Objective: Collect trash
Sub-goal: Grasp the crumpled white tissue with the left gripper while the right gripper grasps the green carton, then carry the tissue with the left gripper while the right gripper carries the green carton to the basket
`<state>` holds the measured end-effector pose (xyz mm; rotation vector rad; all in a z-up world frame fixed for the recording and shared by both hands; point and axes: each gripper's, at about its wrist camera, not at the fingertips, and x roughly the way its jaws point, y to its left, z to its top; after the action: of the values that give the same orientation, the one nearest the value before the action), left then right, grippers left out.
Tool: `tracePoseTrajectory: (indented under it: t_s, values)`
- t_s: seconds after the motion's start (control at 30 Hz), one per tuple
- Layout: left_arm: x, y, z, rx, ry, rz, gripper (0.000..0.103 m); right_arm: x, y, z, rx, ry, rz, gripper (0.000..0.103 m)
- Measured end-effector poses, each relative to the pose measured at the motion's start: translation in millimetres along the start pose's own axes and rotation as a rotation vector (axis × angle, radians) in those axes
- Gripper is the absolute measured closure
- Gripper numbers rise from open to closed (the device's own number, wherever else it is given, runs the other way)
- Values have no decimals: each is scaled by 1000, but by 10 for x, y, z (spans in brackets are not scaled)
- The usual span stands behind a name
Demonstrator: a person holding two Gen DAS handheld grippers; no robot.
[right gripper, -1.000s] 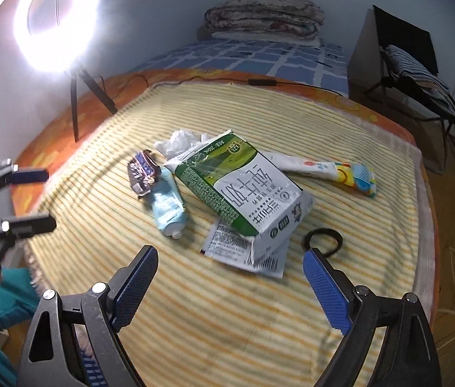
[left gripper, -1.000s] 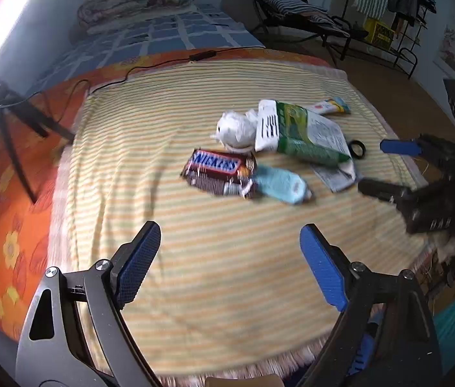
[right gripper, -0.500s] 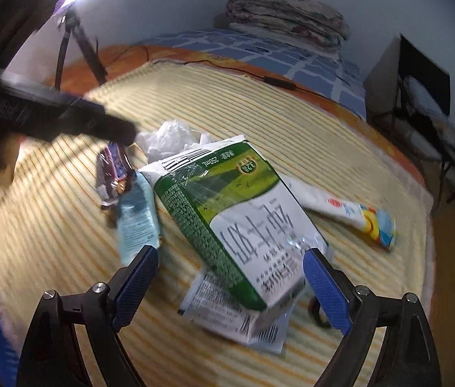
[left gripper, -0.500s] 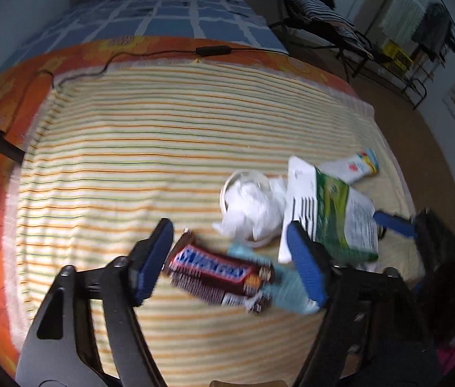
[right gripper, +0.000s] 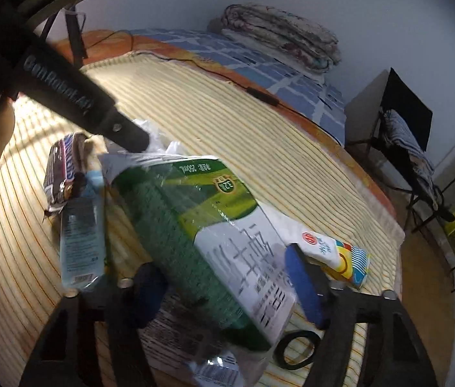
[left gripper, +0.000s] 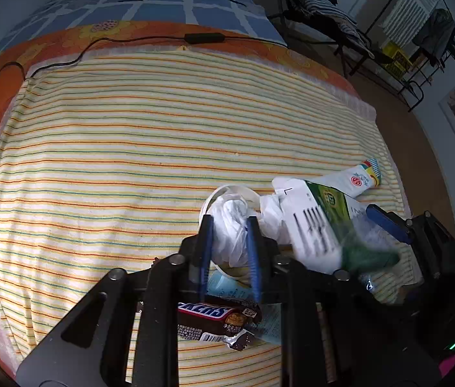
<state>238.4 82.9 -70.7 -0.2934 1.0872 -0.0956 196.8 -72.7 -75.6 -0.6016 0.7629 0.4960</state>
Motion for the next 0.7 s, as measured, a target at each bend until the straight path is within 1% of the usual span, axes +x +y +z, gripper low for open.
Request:
tracePoseTrajectory:
  t_s: [0.07,0.13,0.23,0.33,0.4,0.5,0.7]
  values:
    - [-33,10,-3,-11,-9,-7,87,-62,-115,31,49,-14,20,51]
    - [-68,22,7,-22,-19,-15,88,-108,-215,50,98,-27,35,56]
    - [-149,39,14,-37,-38,-24,88,-171,-377,61,175,-36,69,62]
    - [-251,44,10,-42,-59,-28,88,-233,-508,60,247,-44,114,66]
    - [-336,37,-5,-39,-71,-33,88,-244,-620,57,312,-48,166,74]
    - [-479,17,-42,-27,-93,-27,88,-310,-782,24,409,-58,222,75]
    - [-795,-46,-156,1,-128,-12,89,-519,-910,-5,473,-81,252,76]
